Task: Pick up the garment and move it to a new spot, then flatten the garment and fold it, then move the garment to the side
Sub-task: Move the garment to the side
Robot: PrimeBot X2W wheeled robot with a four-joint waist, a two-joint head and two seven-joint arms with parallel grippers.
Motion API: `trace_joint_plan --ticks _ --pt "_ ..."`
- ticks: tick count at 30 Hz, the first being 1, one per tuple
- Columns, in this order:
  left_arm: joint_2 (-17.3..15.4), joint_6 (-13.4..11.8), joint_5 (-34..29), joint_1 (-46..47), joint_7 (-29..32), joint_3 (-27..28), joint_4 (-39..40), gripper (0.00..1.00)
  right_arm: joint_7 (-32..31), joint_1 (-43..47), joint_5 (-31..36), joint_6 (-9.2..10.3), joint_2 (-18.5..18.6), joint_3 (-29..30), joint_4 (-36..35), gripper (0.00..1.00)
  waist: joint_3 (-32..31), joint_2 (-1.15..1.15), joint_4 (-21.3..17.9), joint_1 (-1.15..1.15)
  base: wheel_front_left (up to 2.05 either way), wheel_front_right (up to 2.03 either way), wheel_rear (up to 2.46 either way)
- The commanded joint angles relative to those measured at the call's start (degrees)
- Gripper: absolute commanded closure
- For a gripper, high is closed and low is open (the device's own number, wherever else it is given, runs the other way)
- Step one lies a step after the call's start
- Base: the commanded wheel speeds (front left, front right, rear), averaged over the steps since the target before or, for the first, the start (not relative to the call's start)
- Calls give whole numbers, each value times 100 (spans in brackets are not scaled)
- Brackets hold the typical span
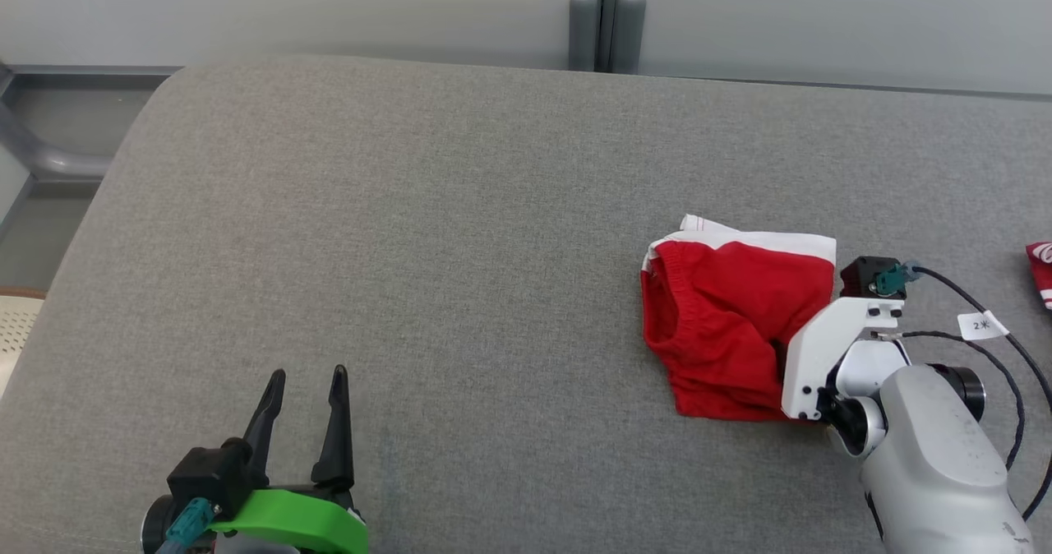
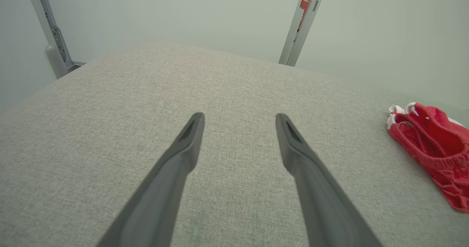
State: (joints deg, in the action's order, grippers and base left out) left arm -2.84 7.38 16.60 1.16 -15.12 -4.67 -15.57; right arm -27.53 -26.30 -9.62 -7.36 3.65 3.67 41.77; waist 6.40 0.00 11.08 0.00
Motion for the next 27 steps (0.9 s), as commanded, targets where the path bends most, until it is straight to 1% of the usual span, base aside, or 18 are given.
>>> trace_joint_plan --ticks 1,3,5,9,13,15,17,21,23,27 --pt "-13 13 11 123 3 -13 10 0 -174 142 29 -24 -148 -174 199 100 65 0 4 0 0 0 0" --pt "-13 8 36 154 3 -35 30 0 -254 81 244 -24 -58 -339 125 100 103 0 -19 0 0 0 0" --pt "-13 -5 82 188 3 -59 51 0 -282 -48 426 -9 143 -510 -28 100 131 0 -50 0 0 0 0" --pt "-14 -58 198 217 3 -112 116 0 -426 -401 599 -2 570 -1137 -430 100 157 0 -145 0 0 0 0" --pt "-13 -120 344 224 3 -146 206 0 -660 -757 525 -6 1125 -2015 -911 100 181 0 -327 0 0 0 0" --pt "-14 -138 362 204 3 -157 258 0 -795 -875 383 -6 1366 -2297 -1101 100 182 0 -439 0 0 0 0" --pt "-14 -155 386 194 3 -159 318 0 -975 -1032 185 -6 1711 -2592 -1396 100 187 0 -597 0 0 0 0" --pt "-14 -188 455 239 3 -114 403 0 -1230 -1197 -149 -6 2324 -2925 -1951 100 227 0 -920 0 0 0 0" --pt "-14 -177 481 252 3 -132 421 0 -1290 -1255 -294 -7 2572 -2950 -2147 100 247 0 -1085 0 0 0 0" --pt "-14 -169 520 316 3 -217 419 0 -1211 -1324 -445 -6 2920 -2859 -2300 100 299 0 -1372 0 0 0 0"
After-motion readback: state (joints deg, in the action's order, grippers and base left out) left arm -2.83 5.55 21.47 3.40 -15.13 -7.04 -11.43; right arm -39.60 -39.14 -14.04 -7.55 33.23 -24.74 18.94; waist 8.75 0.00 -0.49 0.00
